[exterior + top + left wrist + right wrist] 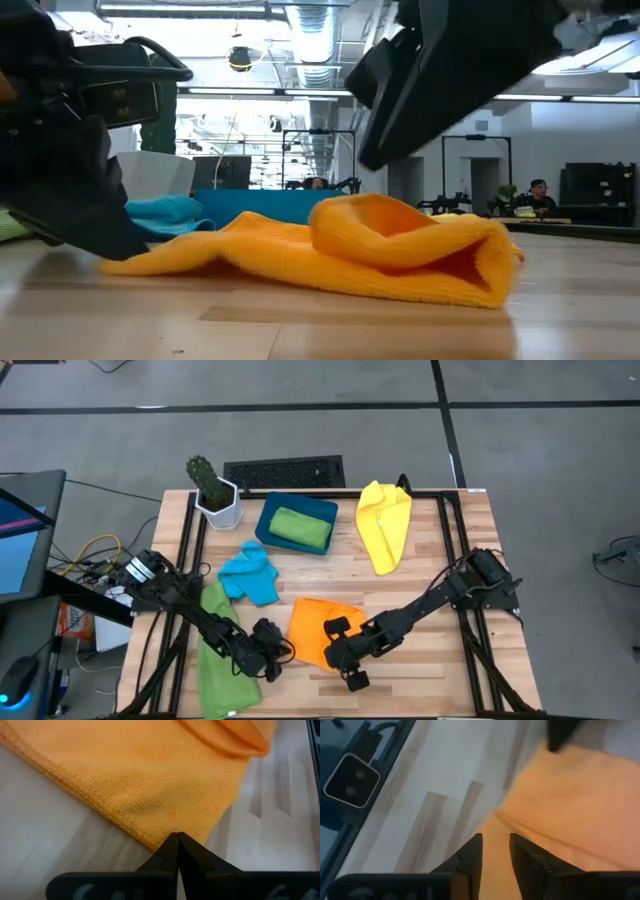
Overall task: Fold microfiber towels
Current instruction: Fold the orange towel
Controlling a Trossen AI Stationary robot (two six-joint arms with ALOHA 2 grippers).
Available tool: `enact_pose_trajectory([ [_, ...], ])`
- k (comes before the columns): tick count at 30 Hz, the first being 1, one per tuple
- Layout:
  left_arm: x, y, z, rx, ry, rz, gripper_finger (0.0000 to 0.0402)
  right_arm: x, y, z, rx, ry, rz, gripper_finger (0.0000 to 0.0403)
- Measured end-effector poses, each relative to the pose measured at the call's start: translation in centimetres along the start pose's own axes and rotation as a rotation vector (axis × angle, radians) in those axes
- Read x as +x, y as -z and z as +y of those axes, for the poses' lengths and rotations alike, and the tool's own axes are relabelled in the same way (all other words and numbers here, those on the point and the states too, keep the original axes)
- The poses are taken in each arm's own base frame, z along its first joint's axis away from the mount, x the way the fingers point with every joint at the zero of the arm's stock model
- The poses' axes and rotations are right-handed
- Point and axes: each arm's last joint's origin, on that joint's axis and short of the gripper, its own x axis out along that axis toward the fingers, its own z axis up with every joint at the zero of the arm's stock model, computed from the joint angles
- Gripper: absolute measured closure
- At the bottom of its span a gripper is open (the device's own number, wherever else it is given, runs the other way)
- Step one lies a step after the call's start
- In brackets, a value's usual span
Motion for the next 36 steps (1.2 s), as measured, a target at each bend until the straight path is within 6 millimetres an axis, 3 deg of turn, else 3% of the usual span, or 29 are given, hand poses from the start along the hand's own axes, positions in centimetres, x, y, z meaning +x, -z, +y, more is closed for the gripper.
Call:
enact_pose_trajectory([
  [7,-1.3,-0.9,-0.3,-0.004,0.021,0.010,0.0401,-3.9,0.9,-0.5,0.065,0.081,0.158,0.0258],
  [11,-1.6,-1.1,-0.3,0.001,0.016,0.010,0.0401,-4.9,1.9,-0.6,0.034,0.147,0.241,0.0257],
  [19,-1.5,-1.6,-0.3,-0.005,0.014,-0.014,0.0401,-3.2,6.4,-1.3,0.051,0.196,0.350,0.0257],
  [29,-1.0,-2.7,0.4,0.026,-0.010,-0.025,0.0401,-2.3,8.2,-2.0,0.053,0.214,0.356,0.0261],
  [36,-0.7,-3.3,0.8,0.026,-0.025,-0.034,0.0401,-2.1,8.5,-2.4,0.052,0.227,0.358,0.0328],
])
